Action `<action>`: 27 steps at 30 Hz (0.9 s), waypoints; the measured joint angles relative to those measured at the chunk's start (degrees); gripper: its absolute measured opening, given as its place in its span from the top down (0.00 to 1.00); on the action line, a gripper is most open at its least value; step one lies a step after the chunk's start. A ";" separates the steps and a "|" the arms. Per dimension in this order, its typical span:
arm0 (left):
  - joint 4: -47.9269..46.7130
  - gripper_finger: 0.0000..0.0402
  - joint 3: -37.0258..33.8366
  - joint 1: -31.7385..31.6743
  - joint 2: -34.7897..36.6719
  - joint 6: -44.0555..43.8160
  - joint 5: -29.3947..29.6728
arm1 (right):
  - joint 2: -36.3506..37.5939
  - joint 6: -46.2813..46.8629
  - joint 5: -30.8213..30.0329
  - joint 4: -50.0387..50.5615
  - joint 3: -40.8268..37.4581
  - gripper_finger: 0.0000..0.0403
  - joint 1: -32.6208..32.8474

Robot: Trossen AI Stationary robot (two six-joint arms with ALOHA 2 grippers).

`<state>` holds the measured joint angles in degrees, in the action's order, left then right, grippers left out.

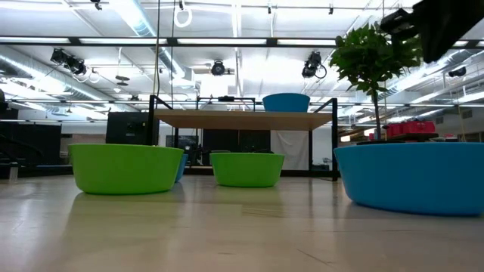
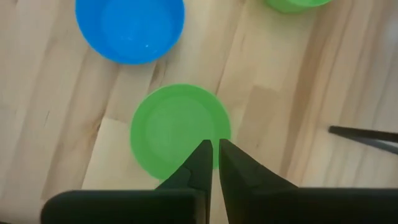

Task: Pick & Place Mini bowls
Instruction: Stack the bottom blue bowl on the blue bowl on the shelf

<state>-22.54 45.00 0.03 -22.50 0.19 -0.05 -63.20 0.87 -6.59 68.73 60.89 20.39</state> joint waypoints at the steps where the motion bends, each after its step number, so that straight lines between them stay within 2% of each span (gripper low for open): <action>1: 0.00 0.88 0.00 -0.01 0.00 0.00 -0.01 | 0.10 0.72 0.00 0.14 -0.34 0.93 0.32; 27: 0.00 0.88 -0.01 -0.02 0.02 0.00 0.00 | 4.85 19.91 -0.07 -0.07 -10.03 0.93 0.78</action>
<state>-22.54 44.99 0.01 -22.48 0.19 -0.05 -58.35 20.78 -6.66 68.66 50.86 21.17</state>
